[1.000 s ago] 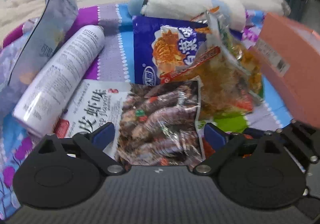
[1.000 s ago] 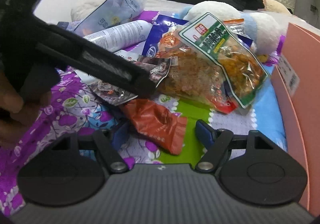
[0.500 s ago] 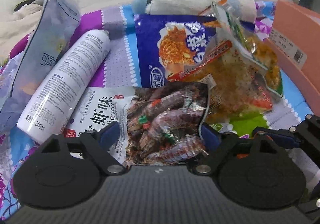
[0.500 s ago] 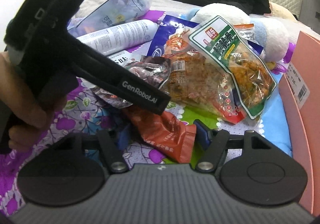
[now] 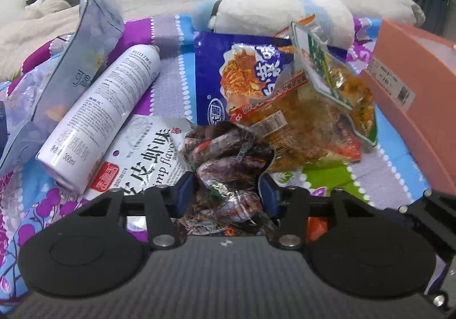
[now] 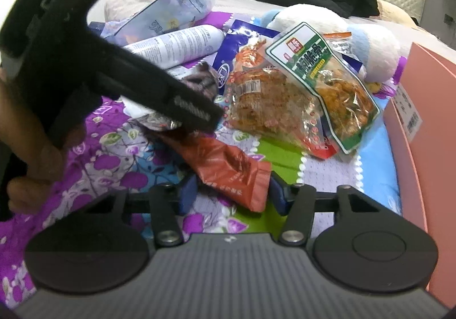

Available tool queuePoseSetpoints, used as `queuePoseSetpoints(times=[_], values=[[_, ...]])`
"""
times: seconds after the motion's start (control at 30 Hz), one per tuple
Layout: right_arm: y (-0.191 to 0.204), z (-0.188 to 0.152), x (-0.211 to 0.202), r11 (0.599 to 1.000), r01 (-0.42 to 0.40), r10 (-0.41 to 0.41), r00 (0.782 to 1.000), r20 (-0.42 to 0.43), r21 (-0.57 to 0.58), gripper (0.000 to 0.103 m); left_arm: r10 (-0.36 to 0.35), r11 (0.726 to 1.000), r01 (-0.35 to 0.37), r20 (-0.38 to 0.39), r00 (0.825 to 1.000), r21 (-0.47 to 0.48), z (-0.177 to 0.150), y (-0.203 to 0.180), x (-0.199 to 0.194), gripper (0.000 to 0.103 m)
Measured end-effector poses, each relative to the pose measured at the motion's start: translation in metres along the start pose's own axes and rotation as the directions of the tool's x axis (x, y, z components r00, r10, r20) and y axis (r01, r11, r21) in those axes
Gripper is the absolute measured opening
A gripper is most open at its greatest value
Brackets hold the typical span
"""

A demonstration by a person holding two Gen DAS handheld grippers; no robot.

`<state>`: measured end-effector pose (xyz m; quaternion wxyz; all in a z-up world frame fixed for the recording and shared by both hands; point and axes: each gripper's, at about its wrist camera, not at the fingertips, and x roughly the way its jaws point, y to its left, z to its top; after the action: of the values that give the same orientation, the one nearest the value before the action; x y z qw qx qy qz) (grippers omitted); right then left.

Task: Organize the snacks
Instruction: 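Reach the left tool to the 'Shrimp flavor' packet and close on it, then lift the shrimp packet with the left tool while the right tool reaches the orange-red wrapper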

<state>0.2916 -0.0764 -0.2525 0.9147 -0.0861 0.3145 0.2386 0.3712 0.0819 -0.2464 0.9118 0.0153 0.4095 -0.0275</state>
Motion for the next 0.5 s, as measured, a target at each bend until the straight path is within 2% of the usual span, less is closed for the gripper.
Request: queuePoseSetpoints(times=[0.1, 0.37, 0.43, 0.5], values=[[0.0, -0.003, -0.008, 1.0, 0.007, -0.007, 1.0, -0.001, 0.005, 0.052, 0.002, 1.0, -0.001, 0.019, 1.0, -0.014, -0.002, -0.002, -0.015, 0.048], [0.006, -0.006, -0.038, 0.999, 0.044, -0.044, 0.999, 0.016, -0.004, 0.052, -0.035, 0.998, 0.038, 0.056, 0.998, -0.049, -0.012, -0.007, -0.065, 0.047], [0.009, -0.008, -0.044, 0.999, 0.05, -0.05, 0.999, 0.005, -0.006, 0.036, -0.049, 0.997, 0.052, 0.06, 0.997, -0.05, -0.017, -0.01, -0.078, 0.047], [0.011, -0.014, -0.05, 0.998, 0.057, -0.057, 0.998, -0.003, -0.001, 0.035, -0.059, 0.997, 0.063, 0.065, 0.996, -0.048, -0.025, -0.015, -0.09, 0.047]])
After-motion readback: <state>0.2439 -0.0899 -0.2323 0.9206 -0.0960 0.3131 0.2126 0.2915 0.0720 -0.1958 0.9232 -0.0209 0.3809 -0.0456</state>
